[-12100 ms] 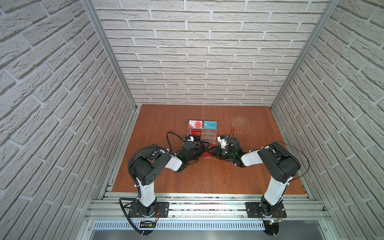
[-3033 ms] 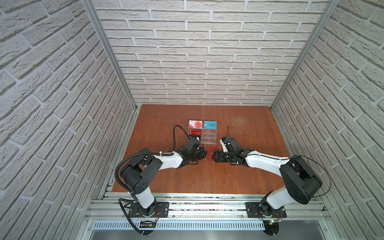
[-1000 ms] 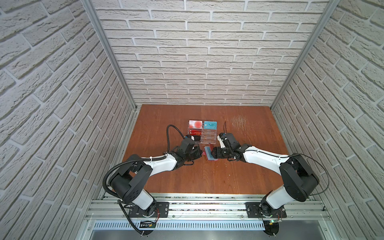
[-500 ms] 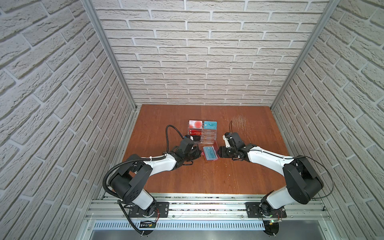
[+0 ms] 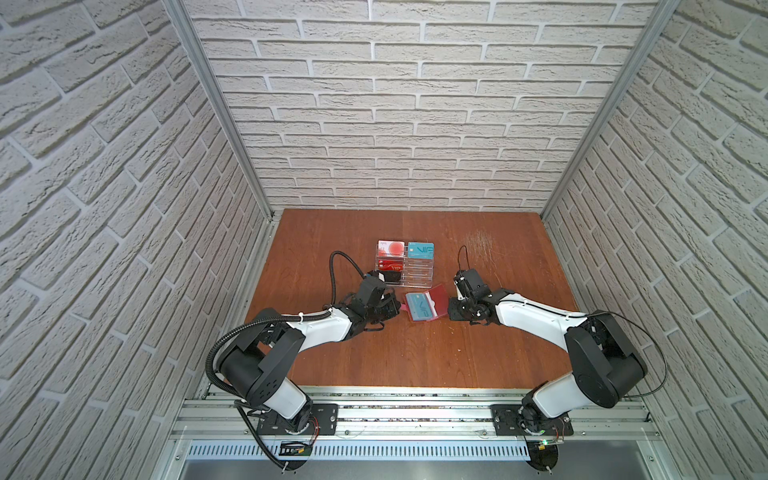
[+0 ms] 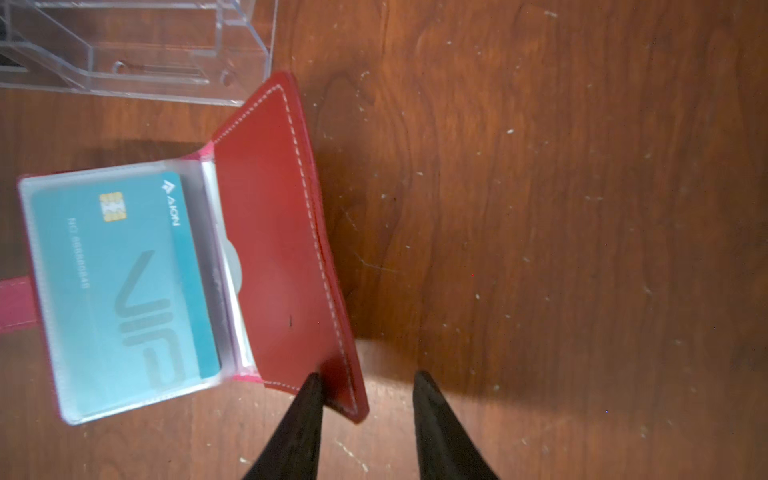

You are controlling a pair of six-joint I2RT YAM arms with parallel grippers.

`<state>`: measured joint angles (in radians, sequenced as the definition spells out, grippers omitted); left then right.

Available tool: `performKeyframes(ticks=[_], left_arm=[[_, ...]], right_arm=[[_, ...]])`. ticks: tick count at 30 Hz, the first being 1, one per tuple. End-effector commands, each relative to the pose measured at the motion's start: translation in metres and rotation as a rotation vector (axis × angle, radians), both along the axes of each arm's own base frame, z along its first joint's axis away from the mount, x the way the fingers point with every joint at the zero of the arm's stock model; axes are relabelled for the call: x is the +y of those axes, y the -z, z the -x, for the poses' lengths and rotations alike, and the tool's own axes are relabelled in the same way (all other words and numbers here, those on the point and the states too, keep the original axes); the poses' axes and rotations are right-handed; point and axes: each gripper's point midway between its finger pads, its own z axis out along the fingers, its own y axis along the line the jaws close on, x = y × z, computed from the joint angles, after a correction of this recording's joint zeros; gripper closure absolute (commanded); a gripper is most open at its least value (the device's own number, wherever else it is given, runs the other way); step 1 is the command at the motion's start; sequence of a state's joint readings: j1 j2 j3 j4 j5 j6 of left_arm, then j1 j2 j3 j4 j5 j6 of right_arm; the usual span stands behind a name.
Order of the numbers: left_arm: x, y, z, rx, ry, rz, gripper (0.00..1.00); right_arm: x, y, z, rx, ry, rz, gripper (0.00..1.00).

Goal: Take the credit cards out of the card holder

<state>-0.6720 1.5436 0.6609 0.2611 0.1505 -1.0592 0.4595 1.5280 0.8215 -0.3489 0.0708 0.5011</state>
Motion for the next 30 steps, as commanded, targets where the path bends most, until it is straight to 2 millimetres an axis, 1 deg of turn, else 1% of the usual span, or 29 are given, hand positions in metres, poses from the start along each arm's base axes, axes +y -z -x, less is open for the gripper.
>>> performKeyframes(ticks=[1, 5, 9, 15, 17, 20, 23, 30], left_arm=[[0.006, 0.002, -0.002, -0.023, -0.005, -0.016, 1.00], [0.008, 0.002, -0.001, -0.025, -0.006, -0.013, 1.00], [0.008, 0.003, 0.001, -0.024, -0.005, -0.012, 1.00], [0.010, 0.000, 0.003, -0.030, -0.007, -0.008, 1.00], [0.012, -0.001, 0.003, -0.032, -0.009, -0.008, 1.00], [0.014, -0.002, 0.004, -0.035, -0.014, -0.006, 1.00], [0.017, -0.002, 0.004, -0.036, -0.018, -0.007, 1.00], [0.021, 0.001, 0.004, -0.032, -0.022, -0.012, 1.00]], right_arm=[[-0.008, -0.017, -0.011, -0.040, 0.009, 0.067, 0.63], [-0.002, -0.026, -0.019, -0.044, -0.020, 0.134, 0.65], [0.010, -0.033, -0.028, -0.050, -0.042, 0.176, 0.69], [0.024, -0.034, -0.037, -0.046, -0.063, 0.219, 0.73], [0.027, -0.031, -0.039, -0.041, -0.067, 0.230, 0.80], [0.027, -0.024, -0.038, -0.025, -0.068, 0.265, 0.83], [0.026, -0.014, -0.034, -0.007, -0.068, 0.267, 0.90], [0.019, 0.010, -0.015, 0.042, -0.071, 0.274, 0.92]])
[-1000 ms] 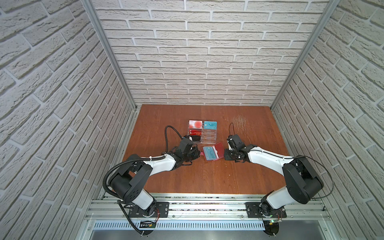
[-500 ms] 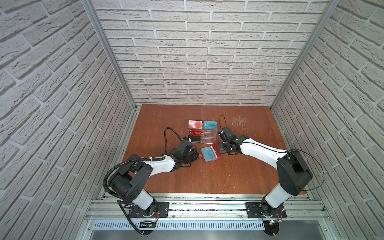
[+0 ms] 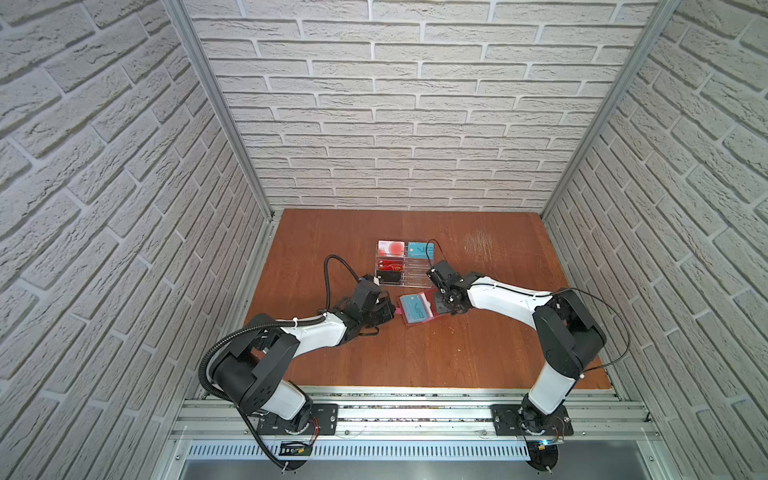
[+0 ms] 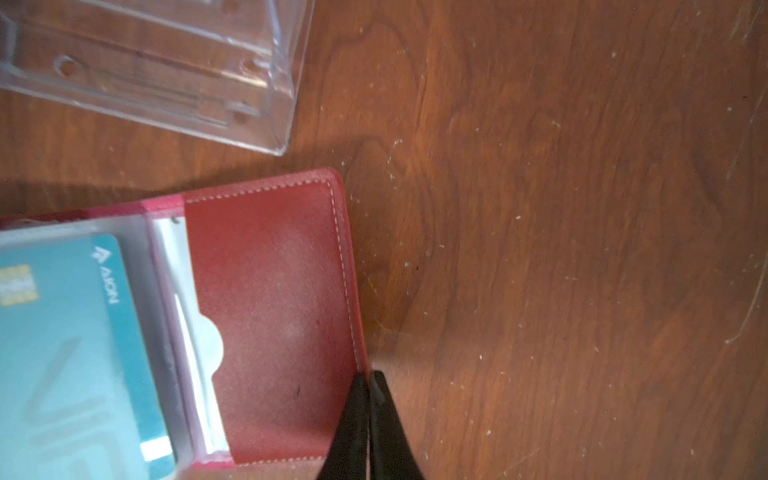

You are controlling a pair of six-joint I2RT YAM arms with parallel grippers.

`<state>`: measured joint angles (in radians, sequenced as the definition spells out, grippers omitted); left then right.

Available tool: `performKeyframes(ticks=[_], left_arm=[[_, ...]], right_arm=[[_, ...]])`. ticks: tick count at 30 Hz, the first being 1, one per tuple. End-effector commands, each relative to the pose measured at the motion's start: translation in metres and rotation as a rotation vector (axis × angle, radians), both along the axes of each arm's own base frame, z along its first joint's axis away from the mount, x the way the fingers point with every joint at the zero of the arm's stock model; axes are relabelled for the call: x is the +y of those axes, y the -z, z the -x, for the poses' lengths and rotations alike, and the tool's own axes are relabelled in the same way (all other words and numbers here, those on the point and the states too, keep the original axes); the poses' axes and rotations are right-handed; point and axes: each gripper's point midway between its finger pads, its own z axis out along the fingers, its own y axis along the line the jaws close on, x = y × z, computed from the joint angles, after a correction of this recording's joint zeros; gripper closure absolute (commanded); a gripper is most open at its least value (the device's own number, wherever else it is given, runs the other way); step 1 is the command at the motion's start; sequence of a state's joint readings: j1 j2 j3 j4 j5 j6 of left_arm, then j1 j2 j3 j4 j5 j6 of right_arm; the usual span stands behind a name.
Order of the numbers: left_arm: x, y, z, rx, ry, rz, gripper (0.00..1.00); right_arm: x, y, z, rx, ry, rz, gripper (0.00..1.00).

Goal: Take the credit cards out of the card holder

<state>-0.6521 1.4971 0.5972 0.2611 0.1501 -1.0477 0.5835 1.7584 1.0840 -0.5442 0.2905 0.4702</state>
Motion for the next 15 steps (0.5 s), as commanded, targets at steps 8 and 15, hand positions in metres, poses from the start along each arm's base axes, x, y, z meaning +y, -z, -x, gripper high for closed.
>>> performKeyframes(ticks=[8, 15], left_arm=[[0.004, -0.003, -0.005, -0.027, -0.007, 0.003, 1.00], [0.004, -0.006, -0.005, -0.031, -0.005, 0.007, 1.00]], right_arm=[[0.005, 0.007, 0.007, 0.009, -0.002, -0.005, 0.93], [0.018, -0.025, -0.004, -0.038, -0.029, -0.027, 0.93]])
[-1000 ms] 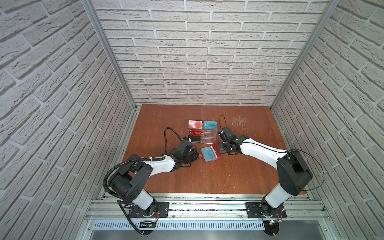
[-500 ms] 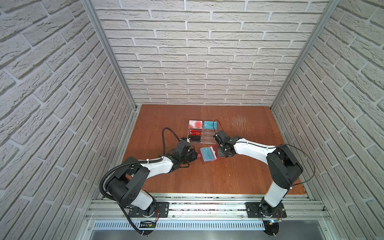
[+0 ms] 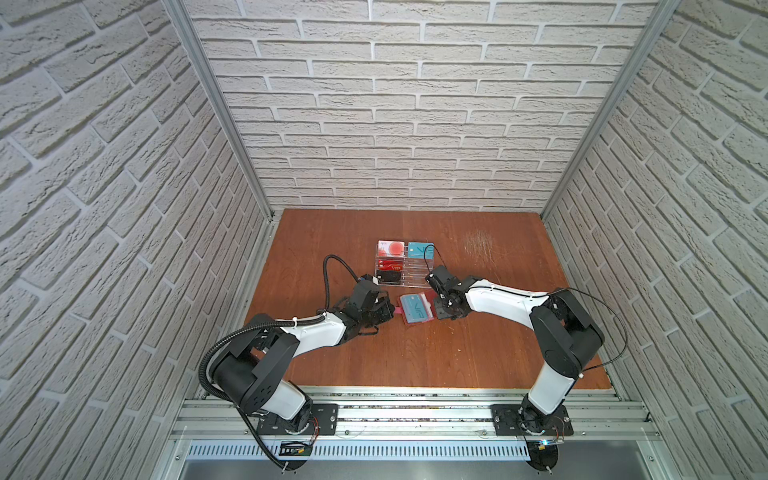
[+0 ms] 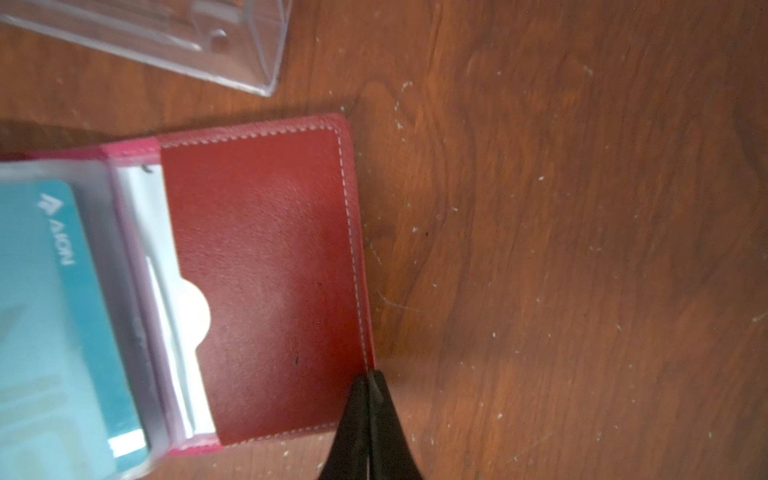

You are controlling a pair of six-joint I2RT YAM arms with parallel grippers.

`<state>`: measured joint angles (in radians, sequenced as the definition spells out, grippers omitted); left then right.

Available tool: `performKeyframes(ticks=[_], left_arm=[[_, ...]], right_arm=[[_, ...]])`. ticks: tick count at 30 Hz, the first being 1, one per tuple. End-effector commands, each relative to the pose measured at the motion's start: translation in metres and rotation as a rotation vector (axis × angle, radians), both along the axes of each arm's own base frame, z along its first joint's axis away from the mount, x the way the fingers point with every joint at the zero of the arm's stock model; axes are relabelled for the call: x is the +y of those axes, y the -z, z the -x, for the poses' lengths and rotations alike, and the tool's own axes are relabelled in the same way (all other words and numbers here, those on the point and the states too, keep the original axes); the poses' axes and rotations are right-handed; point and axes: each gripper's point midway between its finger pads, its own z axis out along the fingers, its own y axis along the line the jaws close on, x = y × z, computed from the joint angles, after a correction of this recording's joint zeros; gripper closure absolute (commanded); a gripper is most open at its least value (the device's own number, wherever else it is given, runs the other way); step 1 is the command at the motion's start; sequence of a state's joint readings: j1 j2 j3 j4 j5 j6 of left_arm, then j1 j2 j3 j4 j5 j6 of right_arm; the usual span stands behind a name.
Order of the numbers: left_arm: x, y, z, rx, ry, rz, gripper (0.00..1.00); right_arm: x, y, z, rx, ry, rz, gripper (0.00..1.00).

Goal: Take the credit cards out of the card holder

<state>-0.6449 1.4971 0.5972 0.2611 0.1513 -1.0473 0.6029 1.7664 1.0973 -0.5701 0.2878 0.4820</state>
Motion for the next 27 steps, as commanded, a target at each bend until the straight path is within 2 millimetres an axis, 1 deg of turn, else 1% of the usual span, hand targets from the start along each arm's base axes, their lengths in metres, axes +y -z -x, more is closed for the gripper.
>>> performKeyframes(ticks=[1, 4, 6, 10, 15, 17, 18, 19, 22, 24, 26, 27], left_arm=[[0.002, -0.006, -0.003, -0.032, 0.001, 0.006, 1.00], [0.003, -0.007, -0.002, -0.035, 0.000, 0.007, 1.00], [0.003, -0.009, -0.002, -0.038, 0.000, 0.010, 1.00], [0.005, -0.010, -0.001, -0.043, -0.004, 0.010, 1.00], [0.012, -0.010, 0.000, -0.039, -0.013, -0.003, 1.00], [0.015, -0.009, 0.001, -0.036, -0.015, -0.008, 0.99], [0.016, -0.009, 0.000, -0.036, -0.017, -0.010, 0.97], [0.018, -0.009, 0.000, -0.035, -0.020, -0.013, 0.94], [0.021, -0.011, -0.002, -0.031, -0.021, -0.015, 0.76], [0.023, -0.015, -0.005, -0.029, -0.022, -0.012, 0.69], [0.024, -0.021, -0.008, -0.032, -0.024, -0.002, 0.59], [0.025, -0.024, -0.009, -0.036, -0.025, 0.002, 0.56]], right_arm=[[0.016, -0.029, -0.011, -0.060, -0.026, -0.036, 0.93], [0.027, -0.034, -0.017, -0.063, -0.046, -0.040, 0.93], [0.034, -0.032, -0.019, -0.053, -0.057, -0.047, 0.93], [0.046, -0.023, -0.021, -0.030, -0.067, -0.072, 0.93], [0.057, -0.008, -0.015, 0.005, -0.084, -0.140, 0.93], [0.065, -0.002, -0.011, 0.018, -0.097, -0.192, 0.93], [0.068, 0.000, -0.009, 0.022, -0.101, -0.211, 0.93], [0.070, 0.002, -0.007, 0.028, -0.103, -0.229, 0.93], [0.073, 0.006, -0.001, 0.040, -0.104, -0.263, 0.93], [0.075, 0.007, 0.002, 0.041, -0.106, -0.284, 0.93], [0.077, 0.006, 0.005, 0.039, -0.110, -0.314, 0.92], [0.078, 0.005, 0.006, 0.035, -0.111, -0.327, 0.92]])
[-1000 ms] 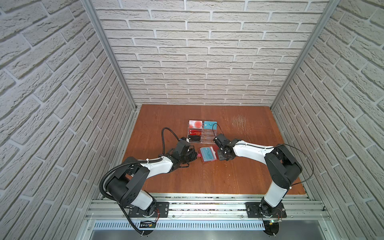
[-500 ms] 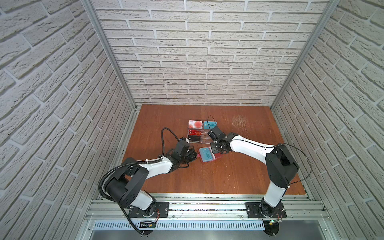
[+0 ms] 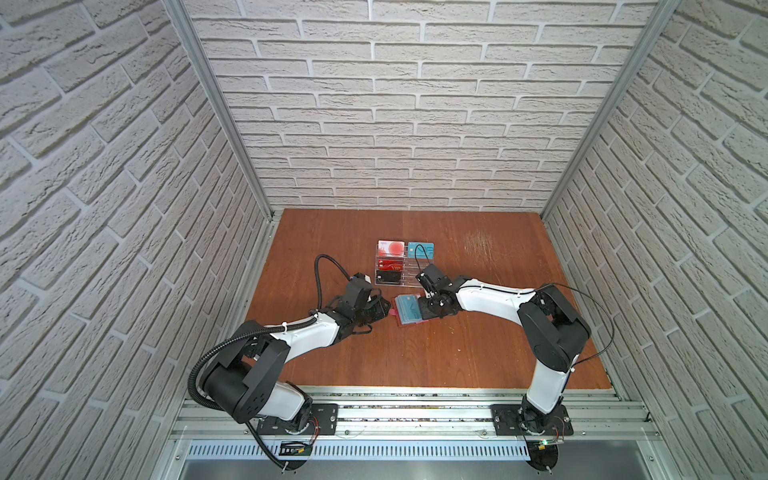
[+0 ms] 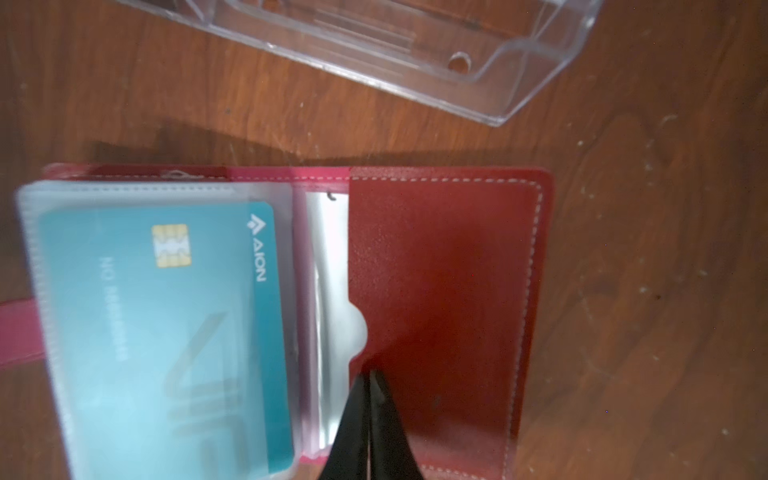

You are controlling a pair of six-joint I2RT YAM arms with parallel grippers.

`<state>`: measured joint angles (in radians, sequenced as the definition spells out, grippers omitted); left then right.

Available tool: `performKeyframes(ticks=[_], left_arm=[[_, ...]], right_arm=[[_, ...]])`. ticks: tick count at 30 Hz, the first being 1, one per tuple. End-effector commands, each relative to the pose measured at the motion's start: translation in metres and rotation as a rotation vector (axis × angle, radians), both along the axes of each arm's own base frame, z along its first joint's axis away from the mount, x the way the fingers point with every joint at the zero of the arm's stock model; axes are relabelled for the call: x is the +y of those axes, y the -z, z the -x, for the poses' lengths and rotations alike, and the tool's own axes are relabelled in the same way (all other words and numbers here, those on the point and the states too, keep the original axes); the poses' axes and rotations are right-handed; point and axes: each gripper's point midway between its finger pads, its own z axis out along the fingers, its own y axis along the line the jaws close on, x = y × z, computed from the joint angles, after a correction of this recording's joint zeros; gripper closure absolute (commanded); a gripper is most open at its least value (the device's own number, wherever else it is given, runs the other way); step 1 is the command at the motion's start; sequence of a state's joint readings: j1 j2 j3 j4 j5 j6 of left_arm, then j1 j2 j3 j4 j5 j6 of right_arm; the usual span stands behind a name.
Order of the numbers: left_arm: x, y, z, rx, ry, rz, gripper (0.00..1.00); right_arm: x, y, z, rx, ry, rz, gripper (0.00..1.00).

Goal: Take the credit cards out of the card holder

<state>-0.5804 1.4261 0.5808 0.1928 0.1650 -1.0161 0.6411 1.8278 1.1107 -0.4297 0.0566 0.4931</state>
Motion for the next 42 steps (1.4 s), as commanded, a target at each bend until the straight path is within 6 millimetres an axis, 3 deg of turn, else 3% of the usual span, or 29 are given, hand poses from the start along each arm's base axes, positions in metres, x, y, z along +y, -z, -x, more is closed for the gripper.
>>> performKeyframes(ticks=[1, 8, 12, 20, 25, 33, 42], left_arm=[[0.001, -0.021, -0.006, -0.037, 0.007, 0.020, 0.52], [-0.010, -0.072, -0.011, -0.094, -0.016, 0.177, 0.22], [-0.025, -0.086, -0.012, -0.095, -0.024, 0.268, 0.02], [-0.066, -0.086, -0.018, -0.052, -0.031, 0.436, 0.02], [-0.089, -0.064, -0.019, 0.004, -0.026, 0.481, 0.02], [-0.084, -0.032, -0.018, 0.054, -0.075, 0.479, 0.02], [-0.067, -0.014, -0.013, 0.065, -0.107, 0.433, 0.02]], right_arm=[[0.016, -0.011, 0.004, -0.019, -0.011, -0.107, 0.91], [0.021, -0.020, 0.006, -0.029, -0.003, -0.190, 0.90], [0.019, -0.020, 0.005, -0.027, 0.019, -0.252, 0.90], [0.011, -0.021, 0.005, -0.028, 0.052, -0.328, 0.88], [0.007, -0.023, 0.004, -0.027, 0.076, -0.391, 0.83], [0.008, -0.023, 0.000, -0.029, 0.100, -0.482, 0.72], [0.014, -0.021, -0.002, -0.022, 0.094, -0.535, 0.61]])
